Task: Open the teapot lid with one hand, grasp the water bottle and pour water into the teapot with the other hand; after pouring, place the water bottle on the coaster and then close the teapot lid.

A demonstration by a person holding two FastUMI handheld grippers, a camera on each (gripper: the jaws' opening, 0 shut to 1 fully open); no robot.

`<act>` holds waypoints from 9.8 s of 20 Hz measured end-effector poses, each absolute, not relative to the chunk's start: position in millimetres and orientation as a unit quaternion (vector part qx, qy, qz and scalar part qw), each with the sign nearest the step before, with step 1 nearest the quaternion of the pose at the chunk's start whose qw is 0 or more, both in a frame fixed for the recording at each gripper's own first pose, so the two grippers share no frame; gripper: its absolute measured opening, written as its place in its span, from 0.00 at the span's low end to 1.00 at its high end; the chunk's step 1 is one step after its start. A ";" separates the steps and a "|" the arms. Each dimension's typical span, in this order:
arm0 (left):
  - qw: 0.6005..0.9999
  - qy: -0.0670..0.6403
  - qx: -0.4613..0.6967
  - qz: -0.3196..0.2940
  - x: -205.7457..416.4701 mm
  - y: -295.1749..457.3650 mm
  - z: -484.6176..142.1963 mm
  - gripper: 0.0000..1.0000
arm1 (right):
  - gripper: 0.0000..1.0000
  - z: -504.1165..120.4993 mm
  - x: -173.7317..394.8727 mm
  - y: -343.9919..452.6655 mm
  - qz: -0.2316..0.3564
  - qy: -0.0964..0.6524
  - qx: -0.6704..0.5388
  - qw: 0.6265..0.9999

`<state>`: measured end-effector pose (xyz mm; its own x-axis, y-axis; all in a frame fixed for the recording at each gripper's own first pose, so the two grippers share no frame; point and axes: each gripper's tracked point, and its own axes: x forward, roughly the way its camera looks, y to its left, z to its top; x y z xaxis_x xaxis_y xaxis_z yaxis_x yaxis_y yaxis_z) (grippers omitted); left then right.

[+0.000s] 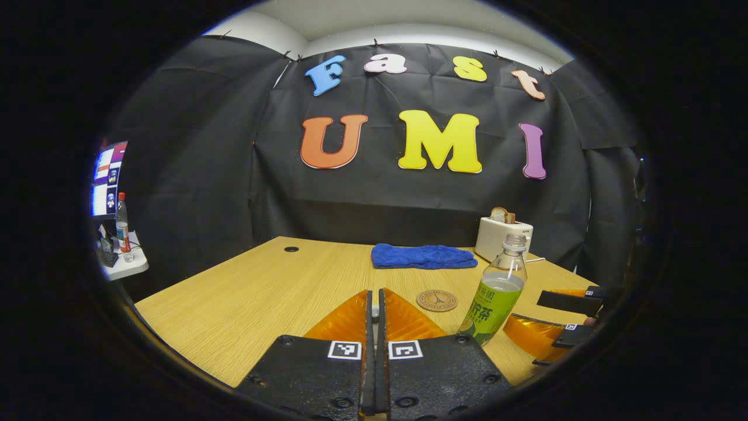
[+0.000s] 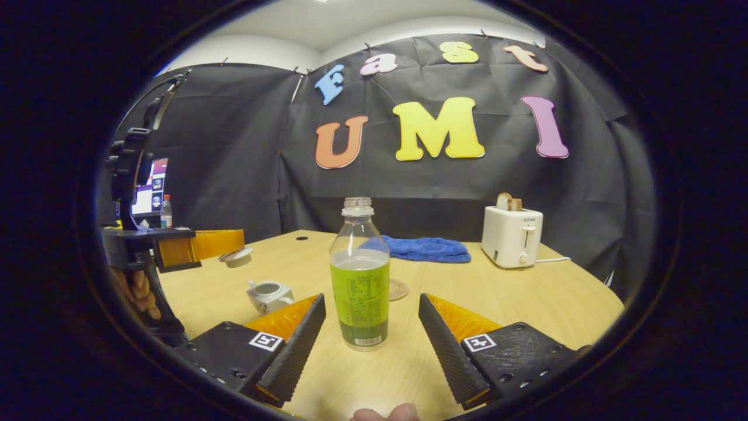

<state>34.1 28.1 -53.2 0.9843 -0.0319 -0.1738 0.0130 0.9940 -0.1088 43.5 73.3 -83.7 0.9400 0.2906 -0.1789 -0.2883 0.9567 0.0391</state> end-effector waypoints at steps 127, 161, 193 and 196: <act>0.997 0.071 -0.038 0.005 11.2 105.7 -40.7 0.03 | 0.71 -41.5 243.4 107.7 0.190 0.093 -0.014 0.977; 0.992 0.101 -0.037 -0.064 62.1 15.3 -97.7 0.03 | 0.96 -0.9 99.5 -1.0 0.100 0.034 -0.012 0.994; 0.999 0.032 0.001 -0.014 16.7 -9.4 -14.2 0.98 | 0.96 14.4 28.6 -20.3 0.018 -0.001 0.003 1.000; 0.999 0.032 -0.005 -0.023 -0.4 -27.7 -8.9 0.98 | 0.96 19.4 12.7 -20.6 0.022 -0.003 0.017 1.000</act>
<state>-0.4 -27.7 -8.9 0.9970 -0.0458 -0.0631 0.0451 0.9989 -0.0124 12.7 -20.6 19.4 0.9990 0.0437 0.0077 -0.0440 0.9985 0.0334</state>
